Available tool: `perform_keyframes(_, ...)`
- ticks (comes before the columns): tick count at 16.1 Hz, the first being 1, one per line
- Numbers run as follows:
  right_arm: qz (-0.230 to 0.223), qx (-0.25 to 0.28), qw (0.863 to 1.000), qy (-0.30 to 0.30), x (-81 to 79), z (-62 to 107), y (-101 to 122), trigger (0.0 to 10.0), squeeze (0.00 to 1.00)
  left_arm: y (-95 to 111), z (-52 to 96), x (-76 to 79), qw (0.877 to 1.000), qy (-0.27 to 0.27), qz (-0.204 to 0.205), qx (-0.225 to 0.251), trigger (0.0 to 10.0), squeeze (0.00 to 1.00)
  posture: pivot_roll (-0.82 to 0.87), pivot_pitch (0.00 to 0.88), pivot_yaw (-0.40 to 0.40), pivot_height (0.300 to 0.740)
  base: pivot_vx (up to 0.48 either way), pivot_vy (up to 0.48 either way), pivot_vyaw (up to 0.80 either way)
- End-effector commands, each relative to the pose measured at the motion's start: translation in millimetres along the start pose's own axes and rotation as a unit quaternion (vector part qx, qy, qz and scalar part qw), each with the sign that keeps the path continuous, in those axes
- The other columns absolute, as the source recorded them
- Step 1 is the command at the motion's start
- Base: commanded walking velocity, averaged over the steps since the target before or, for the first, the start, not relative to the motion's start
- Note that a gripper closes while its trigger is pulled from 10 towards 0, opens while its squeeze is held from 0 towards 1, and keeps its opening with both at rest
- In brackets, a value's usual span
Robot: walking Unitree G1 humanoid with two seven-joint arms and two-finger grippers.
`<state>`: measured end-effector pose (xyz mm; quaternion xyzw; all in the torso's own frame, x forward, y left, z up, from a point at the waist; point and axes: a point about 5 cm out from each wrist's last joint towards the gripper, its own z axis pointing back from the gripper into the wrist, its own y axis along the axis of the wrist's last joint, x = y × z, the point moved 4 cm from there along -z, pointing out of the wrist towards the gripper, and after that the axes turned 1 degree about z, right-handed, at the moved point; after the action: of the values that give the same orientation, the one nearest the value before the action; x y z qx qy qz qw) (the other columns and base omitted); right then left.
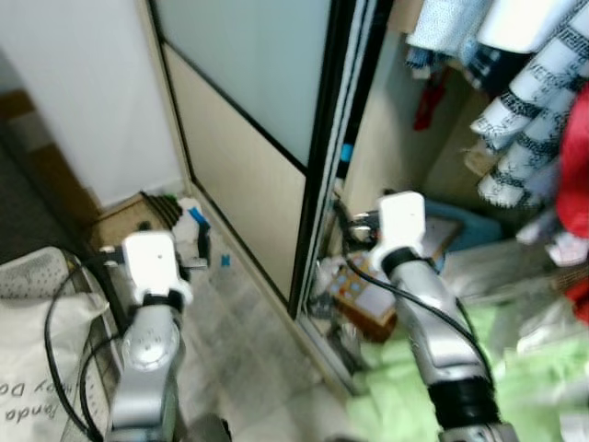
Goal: Clean up the room
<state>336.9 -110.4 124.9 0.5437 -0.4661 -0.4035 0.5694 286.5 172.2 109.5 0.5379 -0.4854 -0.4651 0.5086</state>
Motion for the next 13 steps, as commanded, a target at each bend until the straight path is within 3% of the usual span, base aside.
perform_keyframes(1,-0.002,0.011,1.0,0.012,-7.6,-1.8,6.3,10.0,0.0,2.0,0.2,-7.7,1.0,0.019,0.015,0.001,10.0,0.0,0.01,0.0,-0.074,0.74,0.0,0.0,0.0)
perform_keyframes(8,0.004,0.013,1.0,0.018,-9.9,-2.0,7.1,10.0,0.0,-1.0,1.6,-16.1,0.999,0.049,-0.005,-0.004,10.0,0.0,0.01,0.0,-0.075,0.74,0.0,0.0,0.0)
perform_keyframes(13,0.006,0.016,1.0,0.025,-13.2,-1.7,8.5,10.0,0.0,0.0,1.3,-14.6,0.999,0.04,-0.016,-0.001,10.0,0.0,0.01,0.0,-0.075,0.74,0.0,0.0,0.8)
